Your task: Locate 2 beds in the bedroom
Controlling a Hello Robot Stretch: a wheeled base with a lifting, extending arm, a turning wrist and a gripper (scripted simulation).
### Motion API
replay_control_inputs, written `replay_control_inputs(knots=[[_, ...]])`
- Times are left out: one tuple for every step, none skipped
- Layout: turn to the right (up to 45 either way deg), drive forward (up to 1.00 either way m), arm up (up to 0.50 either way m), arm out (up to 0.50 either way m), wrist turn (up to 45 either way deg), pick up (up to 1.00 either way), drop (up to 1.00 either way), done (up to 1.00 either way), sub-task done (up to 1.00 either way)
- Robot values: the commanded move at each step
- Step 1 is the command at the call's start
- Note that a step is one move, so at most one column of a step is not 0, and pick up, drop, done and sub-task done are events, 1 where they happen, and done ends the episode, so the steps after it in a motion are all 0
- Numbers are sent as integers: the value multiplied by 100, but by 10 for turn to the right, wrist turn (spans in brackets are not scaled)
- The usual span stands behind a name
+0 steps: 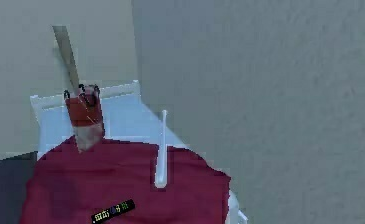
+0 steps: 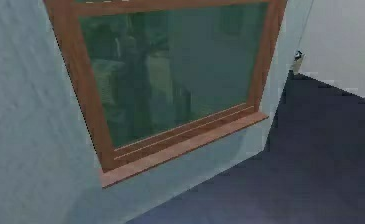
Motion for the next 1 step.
replay_control_inputs(knots=[[450, 0, 0, 0, 0, 0, 0, 0, 0]])
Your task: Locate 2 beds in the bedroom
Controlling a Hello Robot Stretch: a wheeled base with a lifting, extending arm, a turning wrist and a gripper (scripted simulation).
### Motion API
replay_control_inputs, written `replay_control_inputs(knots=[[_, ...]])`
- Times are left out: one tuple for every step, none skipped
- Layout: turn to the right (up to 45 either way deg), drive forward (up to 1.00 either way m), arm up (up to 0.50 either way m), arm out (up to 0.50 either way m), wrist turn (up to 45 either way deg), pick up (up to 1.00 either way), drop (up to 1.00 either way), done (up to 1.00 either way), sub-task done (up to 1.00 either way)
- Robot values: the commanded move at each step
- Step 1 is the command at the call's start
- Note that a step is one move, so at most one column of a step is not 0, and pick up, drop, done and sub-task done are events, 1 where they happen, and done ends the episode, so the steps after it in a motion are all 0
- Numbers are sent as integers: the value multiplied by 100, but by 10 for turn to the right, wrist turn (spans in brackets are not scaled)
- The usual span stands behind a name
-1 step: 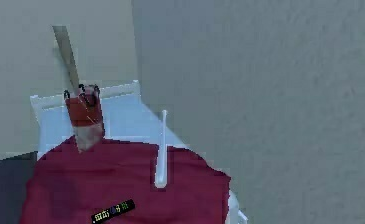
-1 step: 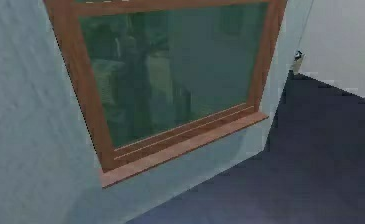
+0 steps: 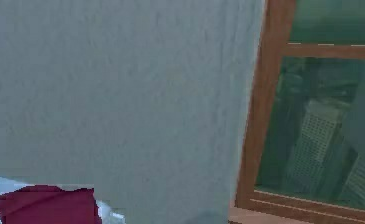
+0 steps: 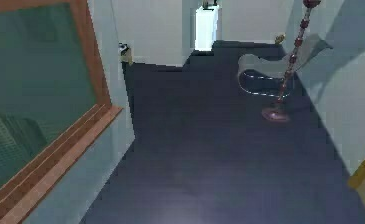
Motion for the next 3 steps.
replay_control_inputs(knots=[[450, 0, 0, 0, 0, 0, 0, 0, 0], [450, 0, 0, 0, 0, 0, 0, 0, 0], [120, 0, 0, 0, 0, 0, 0, 0, 0]])
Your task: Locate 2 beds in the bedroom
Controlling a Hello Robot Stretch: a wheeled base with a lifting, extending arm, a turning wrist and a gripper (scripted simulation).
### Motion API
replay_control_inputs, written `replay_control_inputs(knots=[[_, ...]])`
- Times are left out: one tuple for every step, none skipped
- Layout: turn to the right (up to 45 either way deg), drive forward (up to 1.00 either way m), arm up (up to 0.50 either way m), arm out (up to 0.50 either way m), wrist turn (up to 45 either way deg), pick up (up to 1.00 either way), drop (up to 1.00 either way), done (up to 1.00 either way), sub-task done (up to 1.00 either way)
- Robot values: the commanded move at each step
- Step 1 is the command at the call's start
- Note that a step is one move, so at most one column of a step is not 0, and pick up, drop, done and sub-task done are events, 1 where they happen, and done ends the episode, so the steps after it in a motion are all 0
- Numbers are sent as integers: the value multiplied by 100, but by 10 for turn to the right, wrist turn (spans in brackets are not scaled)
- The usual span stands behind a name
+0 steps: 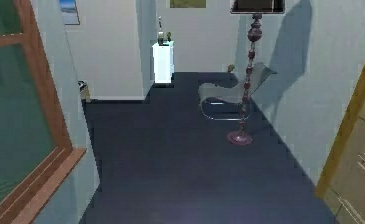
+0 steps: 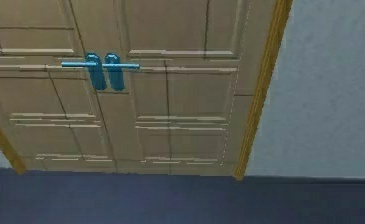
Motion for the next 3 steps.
replay_control_inputs(knots=[[0, 5, 0, 0, 0, 0, 0, 0, 0], [-450, 0, 0, 0, 0, 0, 0, 0, 0], [-450, 0, 0, 0, 0, 0, 0, 0, 0]])
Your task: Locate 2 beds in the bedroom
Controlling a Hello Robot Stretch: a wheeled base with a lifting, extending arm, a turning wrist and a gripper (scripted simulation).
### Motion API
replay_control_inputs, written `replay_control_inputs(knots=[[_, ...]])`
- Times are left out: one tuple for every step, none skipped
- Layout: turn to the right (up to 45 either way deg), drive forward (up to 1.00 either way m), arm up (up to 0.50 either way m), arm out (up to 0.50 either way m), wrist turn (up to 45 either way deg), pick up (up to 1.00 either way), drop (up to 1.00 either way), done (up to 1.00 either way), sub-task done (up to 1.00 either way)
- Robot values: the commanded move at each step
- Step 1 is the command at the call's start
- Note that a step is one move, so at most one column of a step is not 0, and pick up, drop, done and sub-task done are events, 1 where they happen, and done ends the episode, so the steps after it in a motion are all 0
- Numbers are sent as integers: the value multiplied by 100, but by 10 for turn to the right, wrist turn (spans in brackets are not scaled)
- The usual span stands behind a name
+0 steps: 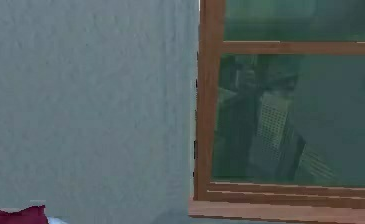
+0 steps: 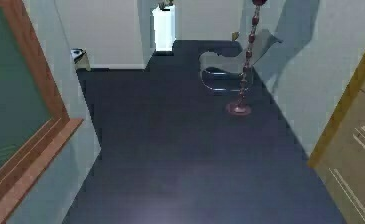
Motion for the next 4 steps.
replay_control_inputs(knots=[[-450, 0, 0, 0, 0, 0, 0, 0, 0], [-330, 0, 0, 0, 0, 0, 0, 0, 0], [0, 0, 0, 0, 0, 0, 0, 0, 100], [450, 0, 0, 0, 0, 0, 0, 0, 0]])
